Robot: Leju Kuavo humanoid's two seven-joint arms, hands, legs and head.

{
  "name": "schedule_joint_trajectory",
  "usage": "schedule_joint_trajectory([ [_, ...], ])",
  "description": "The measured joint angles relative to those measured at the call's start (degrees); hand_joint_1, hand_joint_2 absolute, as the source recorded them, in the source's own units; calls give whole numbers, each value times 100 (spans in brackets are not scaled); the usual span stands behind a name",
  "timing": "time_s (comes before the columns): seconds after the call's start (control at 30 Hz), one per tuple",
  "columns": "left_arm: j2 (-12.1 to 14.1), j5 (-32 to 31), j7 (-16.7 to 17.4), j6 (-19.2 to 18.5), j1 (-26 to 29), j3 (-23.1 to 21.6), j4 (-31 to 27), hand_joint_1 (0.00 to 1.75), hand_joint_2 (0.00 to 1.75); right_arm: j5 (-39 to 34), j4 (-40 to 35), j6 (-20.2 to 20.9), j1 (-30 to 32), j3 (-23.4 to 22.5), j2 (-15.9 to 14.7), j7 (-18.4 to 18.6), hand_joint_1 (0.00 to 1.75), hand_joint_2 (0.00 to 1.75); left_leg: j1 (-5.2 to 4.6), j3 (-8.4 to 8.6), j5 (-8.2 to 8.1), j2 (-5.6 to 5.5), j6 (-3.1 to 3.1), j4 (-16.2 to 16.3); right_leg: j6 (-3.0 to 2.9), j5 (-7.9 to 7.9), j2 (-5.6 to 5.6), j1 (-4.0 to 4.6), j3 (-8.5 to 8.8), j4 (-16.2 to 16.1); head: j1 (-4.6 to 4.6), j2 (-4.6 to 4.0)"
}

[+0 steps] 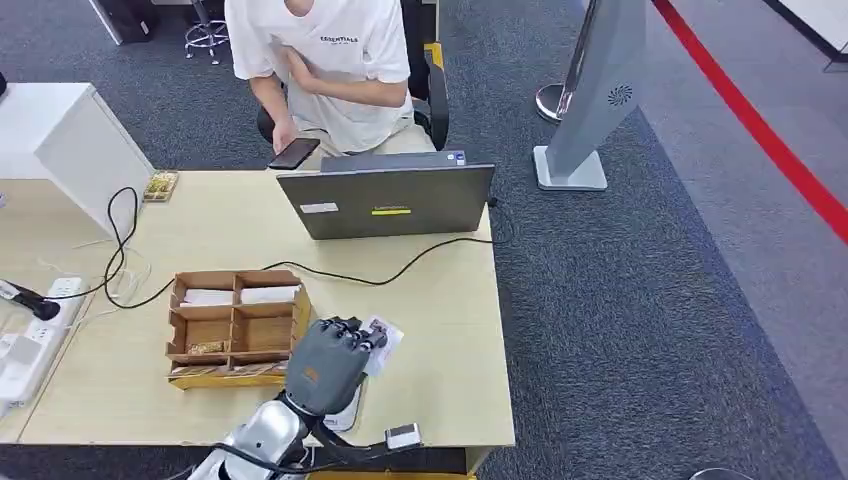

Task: Pass the card to the sensor for recognition and then transmit it.

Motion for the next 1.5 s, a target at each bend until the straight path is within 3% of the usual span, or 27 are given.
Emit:
schedule_joint_trajectory([
  [0.33, 650, 257, 149, -655, 488, 0, -335, 175, 175, -74, 0, -136, 61, -217, 96, -66, 0, 0, 1, -1, -1, -2, -1, -1, 1, -3, 0, 0, 0, 0, -2, 0],
  [0.53, 827, 359, 199, -897, 532, 0, -342, 175, 175, -46, 0, -140, 70, -291, 142, -68, 0, 0, 1, -1, 0, -3, 0, -1, 3, -3, -2, 0, 1, 0, -2, 0],
  [0.97, 879, 401, 225, -1070, 530, 0, -329, 175, 175, -29, 0, -131, 77, -350, 160, -66, 0, 0, 0, -1, 0, -3, 0, 0, 3, -2, -2, -1, 2, 0, 0, 0],
  [1.5, 927, 691, 288, -1795, 393, 0, -313, 175, 175, 70, 0, -112, 86, -455, 208, -72, 0, 0, 0, 0, 0, -3, 0, -1, 3, -3, -2, 0, 1, 0, 0, 0],
])
